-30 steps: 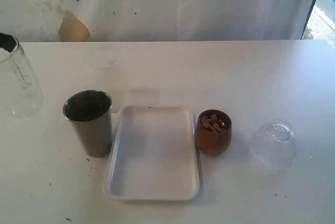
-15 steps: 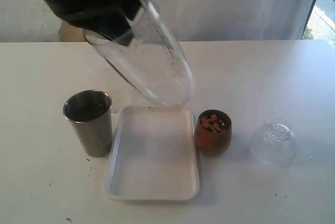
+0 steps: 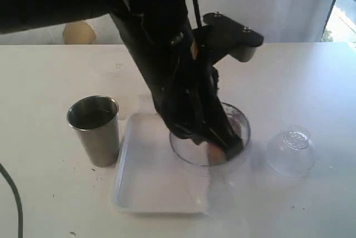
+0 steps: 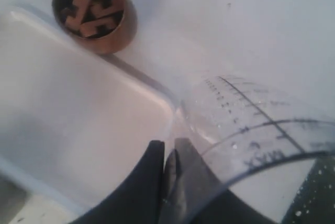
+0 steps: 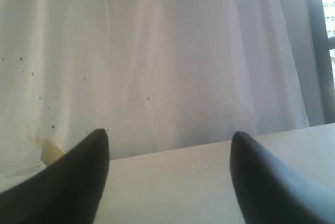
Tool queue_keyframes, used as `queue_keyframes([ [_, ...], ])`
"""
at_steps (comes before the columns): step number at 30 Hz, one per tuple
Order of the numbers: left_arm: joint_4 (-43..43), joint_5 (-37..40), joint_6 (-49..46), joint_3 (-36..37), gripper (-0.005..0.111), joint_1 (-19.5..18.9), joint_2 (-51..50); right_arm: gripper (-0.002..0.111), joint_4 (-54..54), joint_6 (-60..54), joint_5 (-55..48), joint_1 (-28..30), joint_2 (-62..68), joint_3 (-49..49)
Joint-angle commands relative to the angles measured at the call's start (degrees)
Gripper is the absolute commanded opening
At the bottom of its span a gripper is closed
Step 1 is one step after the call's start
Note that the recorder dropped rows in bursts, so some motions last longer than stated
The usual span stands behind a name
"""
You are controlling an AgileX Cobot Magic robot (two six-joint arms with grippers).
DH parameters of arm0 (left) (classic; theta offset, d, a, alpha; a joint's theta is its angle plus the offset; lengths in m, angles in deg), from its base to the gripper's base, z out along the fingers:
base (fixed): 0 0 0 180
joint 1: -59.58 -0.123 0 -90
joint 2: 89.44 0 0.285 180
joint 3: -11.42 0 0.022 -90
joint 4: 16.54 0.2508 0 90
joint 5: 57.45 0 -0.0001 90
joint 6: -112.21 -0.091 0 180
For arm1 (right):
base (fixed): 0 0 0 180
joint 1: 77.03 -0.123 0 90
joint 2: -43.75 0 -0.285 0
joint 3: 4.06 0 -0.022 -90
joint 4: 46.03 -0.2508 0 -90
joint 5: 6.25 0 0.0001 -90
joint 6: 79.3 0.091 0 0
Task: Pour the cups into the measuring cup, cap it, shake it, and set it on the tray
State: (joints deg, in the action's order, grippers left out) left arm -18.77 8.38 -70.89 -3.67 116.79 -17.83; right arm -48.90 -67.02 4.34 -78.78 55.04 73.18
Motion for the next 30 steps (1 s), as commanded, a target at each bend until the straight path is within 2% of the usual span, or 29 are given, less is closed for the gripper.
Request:
queue_keyframes([
  [1,17.47,4.13,7.90,-0.37,0.000,-0.05,0.62,0.061,-0.27,-0.92,0.29,0.06,0.31,-0.02],
  [3,19.80,4.13,8.44,-0.37,0.000,-0.18,0.62,0.061,-0.27,-0.92,0.29,0.06,0.31,-0.02],
  [5,17.64,4.11,8.44,-0.37,0.000,-0.75,0.62,0.061,-0.27,-0.92,0.29,0.06,0.31,-0.02],
  [6,14.90,1.61,8.72,-0.37,0.000,-2.29,-0.11,0.061,-0.27,-0.92,0.29,0.06,0.31,-0.02],
  [10,12.63,3.18,8.69,-0.37,0.000,-6.10,-2.51,0.061,-0.27,-0.92,0.19,0.06,0.31,-0.02],
  [12,10.38,2.31,8.13,-0.05,0.000,-9.99,-3.00,0.061,-0.27,-0.92,0.19,0.06,0.31,-0.02],
  [16,5.92,0.88,5.83,1.85,0.000,-12.52,-3.00,0.061,-0.27,-0.92,0.19,0.06,0.31,-0.02],
  [18,3.99,-0.28,4.14,3.75,0.000,-12.53,-3.00,0.061,-0.27,-0.92,0.19,0.06,0.31,-0.02],
  [21,1.62,2.83,0.61,4.59,0.000,-12.43,-2.11,0.061,-0.27,-0.92,0.19,0.06,0.31,-0.02],
  [26,4.28,4.13,0.86,5.28,0.000,-12.54,5.39,0.061,-0.27,-0.92,0.19,0.06,0.31,-0.02],
  [30,6.41,4.13,4.06,14.39,0.000,-12.54,14.61,0.061,-0.27,-0.92,0.19,0.06,0.31,-0.02],
])
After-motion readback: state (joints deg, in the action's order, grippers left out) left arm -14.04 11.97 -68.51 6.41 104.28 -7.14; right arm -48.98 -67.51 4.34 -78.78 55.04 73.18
